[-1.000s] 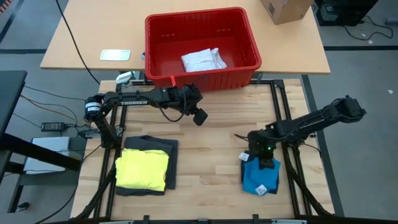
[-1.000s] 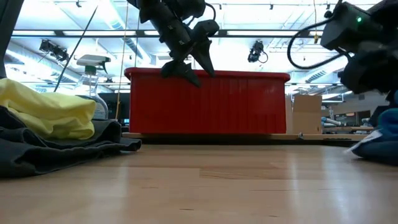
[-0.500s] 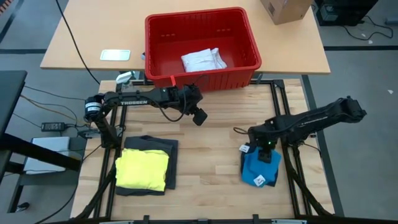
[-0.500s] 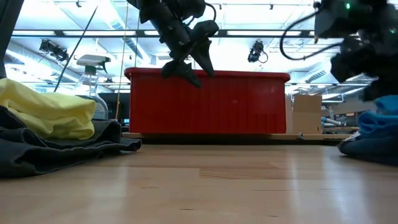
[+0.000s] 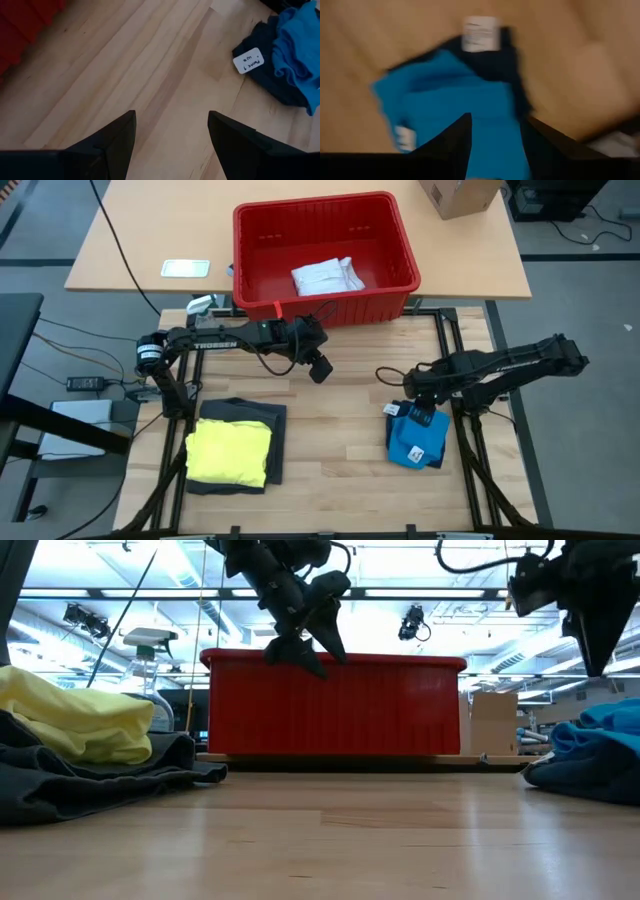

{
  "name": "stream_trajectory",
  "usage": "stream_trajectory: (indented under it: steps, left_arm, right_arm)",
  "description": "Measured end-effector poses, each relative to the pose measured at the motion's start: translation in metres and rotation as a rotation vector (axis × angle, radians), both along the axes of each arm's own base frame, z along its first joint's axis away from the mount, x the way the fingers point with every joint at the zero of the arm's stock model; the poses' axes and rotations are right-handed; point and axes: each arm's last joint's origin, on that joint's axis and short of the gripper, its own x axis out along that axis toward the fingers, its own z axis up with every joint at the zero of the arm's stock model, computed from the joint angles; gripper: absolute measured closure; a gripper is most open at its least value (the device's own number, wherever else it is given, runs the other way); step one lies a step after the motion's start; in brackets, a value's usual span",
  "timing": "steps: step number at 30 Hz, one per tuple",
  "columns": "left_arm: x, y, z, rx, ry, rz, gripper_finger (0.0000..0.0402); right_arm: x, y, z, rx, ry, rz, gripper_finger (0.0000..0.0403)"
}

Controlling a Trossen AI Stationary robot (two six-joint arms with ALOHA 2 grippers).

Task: Fold Laundry from Bin
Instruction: Stack the light blue short on top of the dark blue short, then fold the white shirt

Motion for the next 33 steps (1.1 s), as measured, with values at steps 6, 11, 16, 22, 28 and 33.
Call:
stream_trajectory:
  steps: [6,11,16,22,28,33]
  left_arm:
    - [-0.001,0.000,0.014,0.067,-0.071,-0.035,0.0150]
    - [-0.013,0.003,0.038,0.121,-0.147,-0.040,0.0150]
    - [-0.033,0.012,0.063,0.238,-0.183,0.014,0.0150]
    - [-0.059,0.042,0.083,0.326,-0.216,0.191,0.0150]
    - [-0.077,0.088,0.077,0.331,-0.181,0.345,0.0150]
    - [-0.076,0.110,0.053,0.195,-0.128,0.390,0.0155]
  right_arm:
    - [0.014,0.020,-0.035,0.110,-0.092,0.079,0.0232]
    - [0.011,0.023,-0.076,0.070,-0.029,0.075,0.0235]
    - [0.023,0.016,-0.094,0.083,-0.111,0.058,0.0235]
    - [0.043,-0.001,-0.063,0.064,-0.268,0.046,0.0235]
    - [0.057,-0.023,-0.009,-0.045,-0.505,0.100,0.0235]
    - [0.072,-0.040,0.036,-0.210,-0.747,0.253,0.0235]
